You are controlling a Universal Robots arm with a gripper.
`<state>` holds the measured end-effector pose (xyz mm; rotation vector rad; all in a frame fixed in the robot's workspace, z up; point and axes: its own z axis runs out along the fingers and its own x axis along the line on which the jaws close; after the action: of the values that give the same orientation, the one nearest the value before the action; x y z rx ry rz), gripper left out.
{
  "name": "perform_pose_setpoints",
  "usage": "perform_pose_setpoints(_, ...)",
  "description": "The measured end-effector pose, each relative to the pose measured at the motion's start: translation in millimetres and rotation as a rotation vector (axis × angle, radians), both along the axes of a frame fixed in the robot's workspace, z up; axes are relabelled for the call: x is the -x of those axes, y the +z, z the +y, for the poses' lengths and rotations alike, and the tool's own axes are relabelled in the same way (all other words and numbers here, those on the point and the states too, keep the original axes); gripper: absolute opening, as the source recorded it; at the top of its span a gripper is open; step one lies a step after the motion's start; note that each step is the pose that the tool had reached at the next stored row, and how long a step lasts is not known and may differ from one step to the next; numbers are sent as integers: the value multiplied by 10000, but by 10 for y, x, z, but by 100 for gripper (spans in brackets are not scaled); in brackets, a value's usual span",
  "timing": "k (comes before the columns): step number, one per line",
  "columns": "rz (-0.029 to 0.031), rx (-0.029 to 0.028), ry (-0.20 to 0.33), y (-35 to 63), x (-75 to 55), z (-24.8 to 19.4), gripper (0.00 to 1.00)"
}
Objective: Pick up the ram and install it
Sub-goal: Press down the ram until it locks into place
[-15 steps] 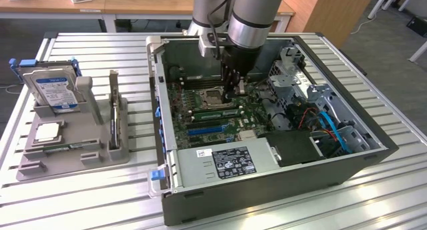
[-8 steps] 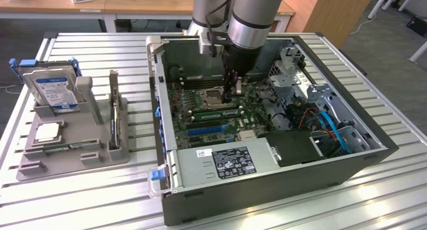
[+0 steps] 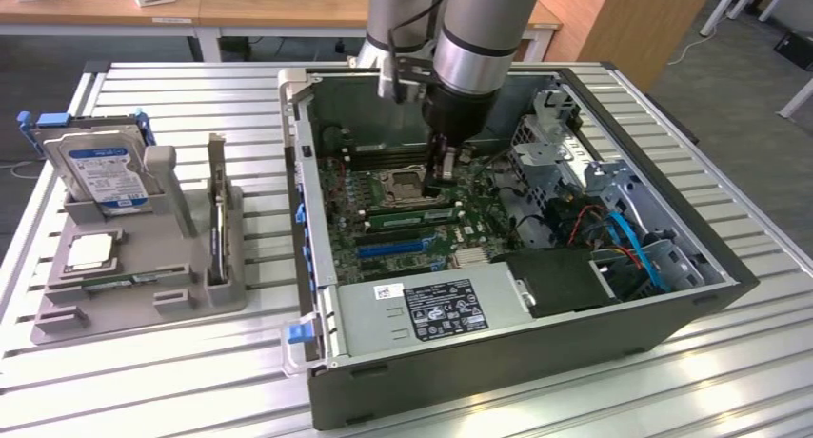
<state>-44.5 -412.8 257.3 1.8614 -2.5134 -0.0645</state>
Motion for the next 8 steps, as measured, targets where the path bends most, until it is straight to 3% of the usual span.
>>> perform_pose_setpoints(8,0,1,-1455,-15,0,0,11)
